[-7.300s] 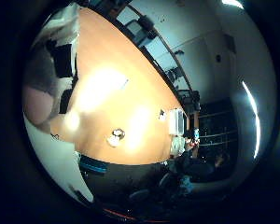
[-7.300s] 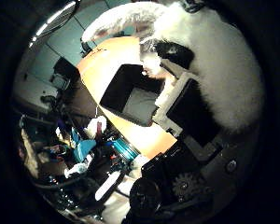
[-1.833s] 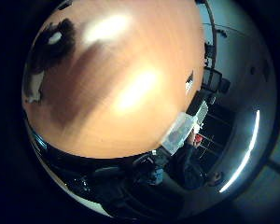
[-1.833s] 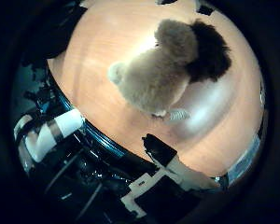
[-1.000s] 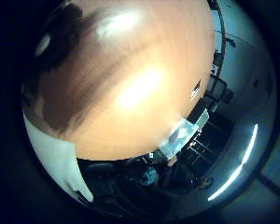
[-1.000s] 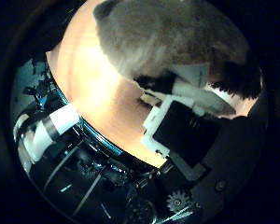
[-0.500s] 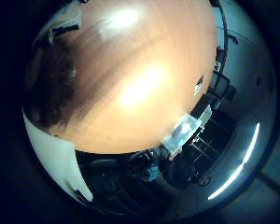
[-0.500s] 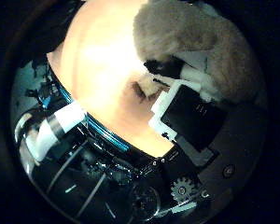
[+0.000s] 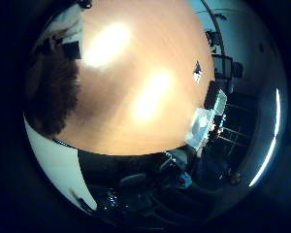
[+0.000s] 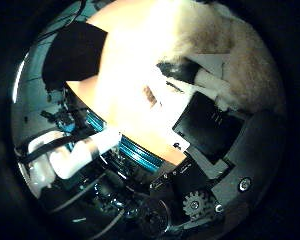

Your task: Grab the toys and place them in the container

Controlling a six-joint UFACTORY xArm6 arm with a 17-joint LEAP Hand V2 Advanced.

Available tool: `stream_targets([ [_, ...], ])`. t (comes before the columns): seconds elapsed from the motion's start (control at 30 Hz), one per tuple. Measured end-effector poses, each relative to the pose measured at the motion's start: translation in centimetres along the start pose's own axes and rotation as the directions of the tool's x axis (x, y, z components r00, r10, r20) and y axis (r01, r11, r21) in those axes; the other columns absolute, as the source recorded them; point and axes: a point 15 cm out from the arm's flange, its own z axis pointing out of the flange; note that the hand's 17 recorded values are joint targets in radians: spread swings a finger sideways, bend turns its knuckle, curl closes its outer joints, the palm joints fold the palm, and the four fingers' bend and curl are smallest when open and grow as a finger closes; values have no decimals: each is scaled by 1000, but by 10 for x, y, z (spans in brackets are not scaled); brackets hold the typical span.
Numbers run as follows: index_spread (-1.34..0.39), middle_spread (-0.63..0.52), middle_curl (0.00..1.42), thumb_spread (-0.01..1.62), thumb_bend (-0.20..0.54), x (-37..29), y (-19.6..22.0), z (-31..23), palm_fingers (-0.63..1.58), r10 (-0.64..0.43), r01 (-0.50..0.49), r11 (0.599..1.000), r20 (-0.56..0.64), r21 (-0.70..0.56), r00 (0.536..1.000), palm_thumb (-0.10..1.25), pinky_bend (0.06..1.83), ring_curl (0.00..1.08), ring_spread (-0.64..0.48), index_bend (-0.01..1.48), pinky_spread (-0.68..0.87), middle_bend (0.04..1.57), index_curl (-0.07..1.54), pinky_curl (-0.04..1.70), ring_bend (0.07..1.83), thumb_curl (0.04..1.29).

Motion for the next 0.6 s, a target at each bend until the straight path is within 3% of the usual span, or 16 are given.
stream_targets([
  [0.23,-225,-102,699,1027,-19,-5,-14,-95,1101,39,-36,989,-14,142,999,1064,1237,721,-214,1076,-201,1378,878,868,1369,605],
  [0.6,-224,-101,682,1025,-14,-37,-41,-194,1104,-10,22,969,-51,245,999,1033,1198,764,-230,1075,-201,1391,877,953,1342,644],
])
